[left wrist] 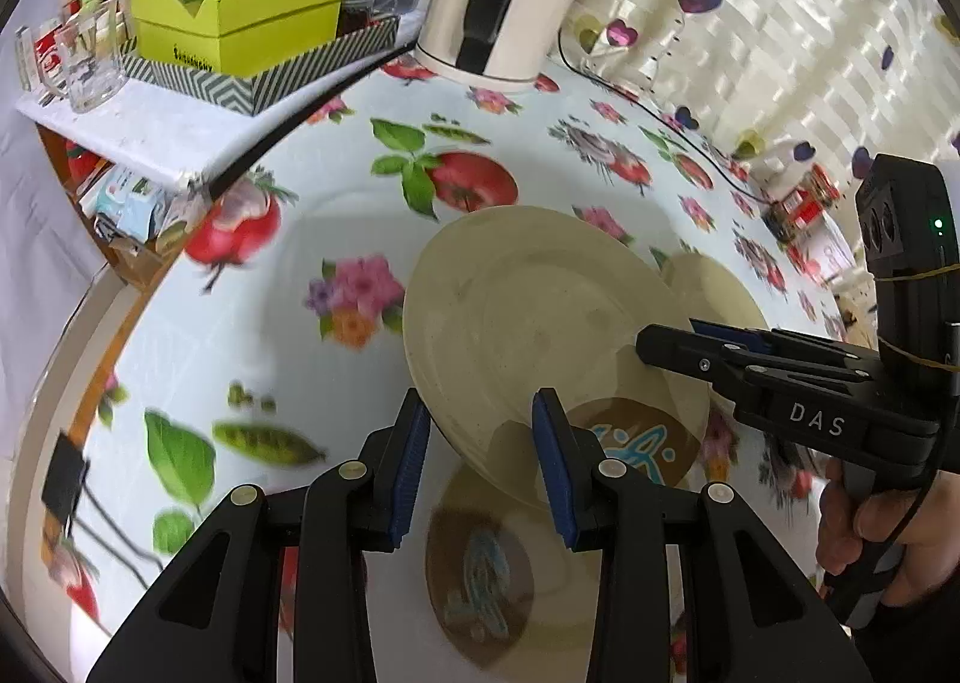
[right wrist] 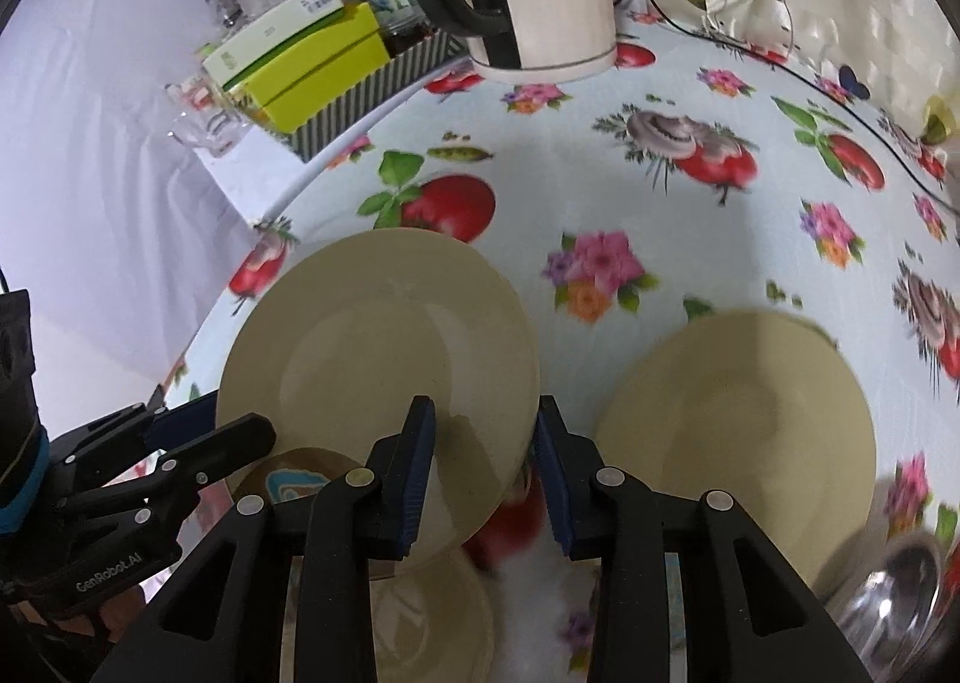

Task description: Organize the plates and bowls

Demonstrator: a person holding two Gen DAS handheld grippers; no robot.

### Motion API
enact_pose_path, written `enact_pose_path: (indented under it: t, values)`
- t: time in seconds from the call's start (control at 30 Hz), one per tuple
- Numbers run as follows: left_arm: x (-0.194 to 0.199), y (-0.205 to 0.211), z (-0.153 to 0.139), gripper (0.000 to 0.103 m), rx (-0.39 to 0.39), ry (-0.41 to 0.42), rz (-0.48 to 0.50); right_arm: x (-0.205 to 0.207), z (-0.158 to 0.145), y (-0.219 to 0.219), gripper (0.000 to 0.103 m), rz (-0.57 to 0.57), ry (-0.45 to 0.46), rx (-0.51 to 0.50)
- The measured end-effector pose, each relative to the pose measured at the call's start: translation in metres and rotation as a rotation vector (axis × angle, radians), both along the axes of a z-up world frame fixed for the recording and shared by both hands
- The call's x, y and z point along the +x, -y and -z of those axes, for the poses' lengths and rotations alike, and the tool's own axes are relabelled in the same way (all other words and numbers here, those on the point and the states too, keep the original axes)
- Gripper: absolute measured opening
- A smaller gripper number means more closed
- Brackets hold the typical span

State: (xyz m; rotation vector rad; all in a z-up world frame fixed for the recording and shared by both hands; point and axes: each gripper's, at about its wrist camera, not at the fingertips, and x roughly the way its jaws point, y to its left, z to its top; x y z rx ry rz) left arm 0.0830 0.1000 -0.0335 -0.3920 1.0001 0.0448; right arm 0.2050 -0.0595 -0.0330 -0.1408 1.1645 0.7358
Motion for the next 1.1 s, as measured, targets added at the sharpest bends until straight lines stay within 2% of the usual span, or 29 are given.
enact_pose_path:
  t: [0.43, 0.7, 1.1]
  values:
    - [-0.052, 0.019, 0.005, 0.037, 0.002, -0.031, 0.023, -0.061, 0.004, 0.025, 0.032, -0.006, -0.013, -0.013]
    - [-0.066, 0.027, 0.015, 0.037, -0.002, -0.048, 0.039, -0.080, 0.014, 0.034, 0.032, -0.001, -0.029, -0.031]
    - [-0.076, 0.033, 0.020, 0.037, 0.027, -0.047, 0.051, -0.099, 0.015, 0.035, 0.033, -0.019, 0.022, -0.068]
